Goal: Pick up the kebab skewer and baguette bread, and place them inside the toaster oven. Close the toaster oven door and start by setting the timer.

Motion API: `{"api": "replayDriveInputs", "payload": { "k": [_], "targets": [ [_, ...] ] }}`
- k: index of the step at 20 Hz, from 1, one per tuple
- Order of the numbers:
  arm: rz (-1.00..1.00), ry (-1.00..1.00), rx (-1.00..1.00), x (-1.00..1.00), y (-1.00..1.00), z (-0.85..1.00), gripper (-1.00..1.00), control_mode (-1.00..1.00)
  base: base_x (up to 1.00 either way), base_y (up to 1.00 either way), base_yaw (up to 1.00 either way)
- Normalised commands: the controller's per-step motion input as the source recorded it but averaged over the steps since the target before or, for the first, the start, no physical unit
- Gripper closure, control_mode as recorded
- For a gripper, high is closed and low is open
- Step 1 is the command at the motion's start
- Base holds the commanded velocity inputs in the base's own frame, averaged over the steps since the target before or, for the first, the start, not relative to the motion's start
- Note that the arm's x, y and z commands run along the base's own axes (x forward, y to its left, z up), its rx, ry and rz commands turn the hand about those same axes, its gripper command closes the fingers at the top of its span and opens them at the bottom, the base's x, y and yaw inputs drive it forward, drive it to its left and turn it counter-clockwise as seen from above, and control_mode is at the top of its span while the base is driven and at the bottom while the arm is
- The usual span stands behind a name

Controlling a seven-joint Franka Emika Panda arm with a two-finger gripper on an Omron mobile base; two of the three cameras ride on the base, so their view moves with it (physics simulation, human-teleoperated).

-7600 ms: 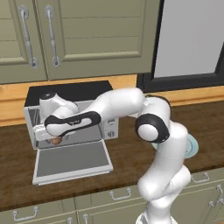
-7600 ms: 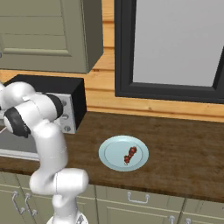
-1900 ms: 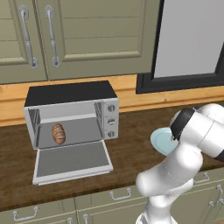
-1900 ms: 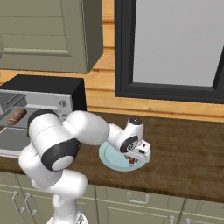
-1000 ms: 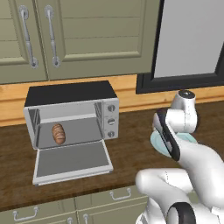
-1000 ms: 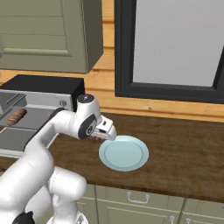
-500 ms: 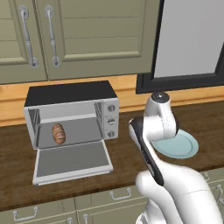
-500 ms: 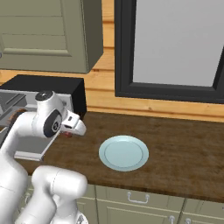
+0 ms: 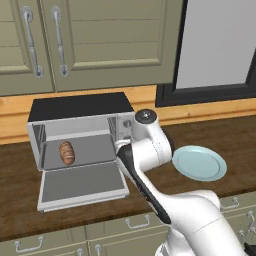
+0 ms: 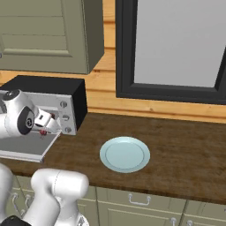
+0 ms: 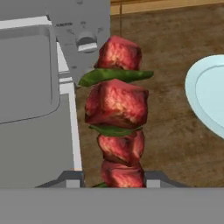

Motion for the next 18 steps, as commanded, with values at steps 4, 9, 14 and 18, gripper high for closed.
{"api": "replayDriveInputs", "payload": {
  "k": [4,9,14,18],
  "targets": [
    [0.0,0.04,0.02,0.02,0.89,0.07,1.0,-1.0,0.0,0.0,0.0],
    [0.01,0.01,0.05,0.07,0.48,0.22,1.0,-1.0,0.0,0.0,0.0],
    [0.0,0.07,0.01,0.02,0.4,0.0,1.0,-1.0,0.0,0.0,0.0],
    [0.0,0.1,0.01,0.14,0.34,0.0,1.0,-1.0,0.0,0.0,0.0]
  ]
}}
